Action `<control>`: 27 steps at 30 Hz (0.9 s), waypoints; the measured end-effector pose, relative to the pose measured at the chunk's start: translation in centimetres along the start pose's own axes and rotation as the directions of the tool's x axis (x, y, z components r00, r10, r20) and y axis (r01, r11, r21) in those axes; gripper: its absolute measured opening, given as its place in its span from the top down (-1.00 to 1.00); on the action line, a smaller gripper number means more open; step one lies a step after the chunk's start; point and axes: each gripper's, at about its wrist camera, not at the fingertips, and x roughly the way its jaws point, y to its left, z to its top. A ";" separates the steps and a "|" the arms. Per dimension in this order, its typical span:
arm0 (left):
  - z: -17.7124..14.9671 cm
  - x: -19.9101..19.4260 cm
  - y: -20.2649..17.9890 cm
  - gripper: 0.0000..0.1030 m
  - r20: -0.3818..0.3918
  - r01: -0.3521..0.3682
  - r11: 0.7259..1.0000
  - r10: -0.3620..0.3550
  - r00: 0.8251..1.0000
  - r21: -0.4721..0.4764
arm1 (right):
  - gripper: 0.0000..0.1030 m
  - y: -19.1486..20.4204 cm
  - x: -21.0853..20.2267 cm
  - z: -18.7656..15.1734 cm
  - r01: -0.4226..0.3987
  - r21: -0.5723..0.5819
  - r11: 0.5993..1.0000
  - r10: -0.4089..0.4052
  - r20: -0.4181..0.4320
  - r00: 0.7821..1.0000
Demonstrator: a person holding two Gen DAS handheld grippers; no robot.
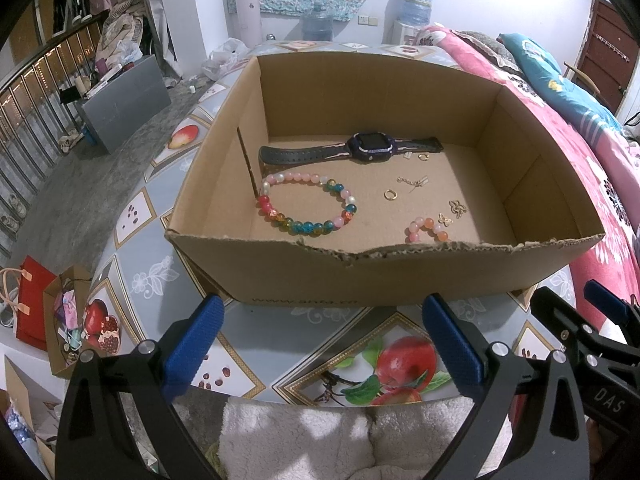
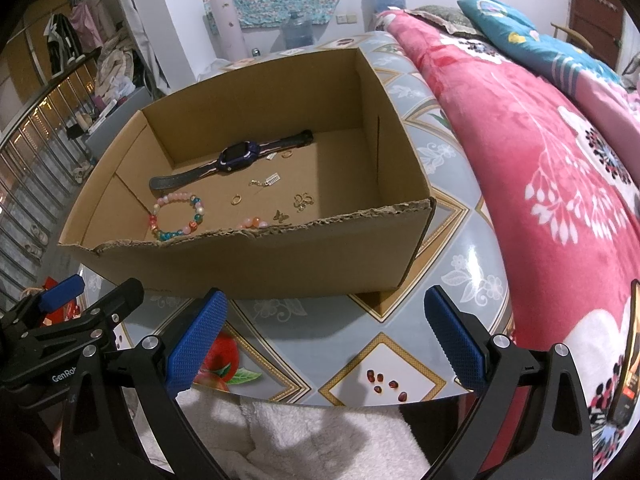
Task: Organize jewelry
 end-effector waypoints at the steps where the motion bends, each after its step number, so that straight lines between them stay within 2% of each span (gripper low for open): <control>1: 0.0 0.0 0.0 -0.89 0.000 0.000 1.000 0.000 1.000 -0.001 | -0.84 0.0 0.0 0.0 0.000 0.000 1.000 0.000 -0.001 1.000; 27: 0.0 0.0 0.1 -0.89 -0.001 0.001 1.000 -0.001 1.000 -0.001 | -0.84 0.2 0.1 0.0 0.000 0.001 1.000 0.000 -0.001 1.000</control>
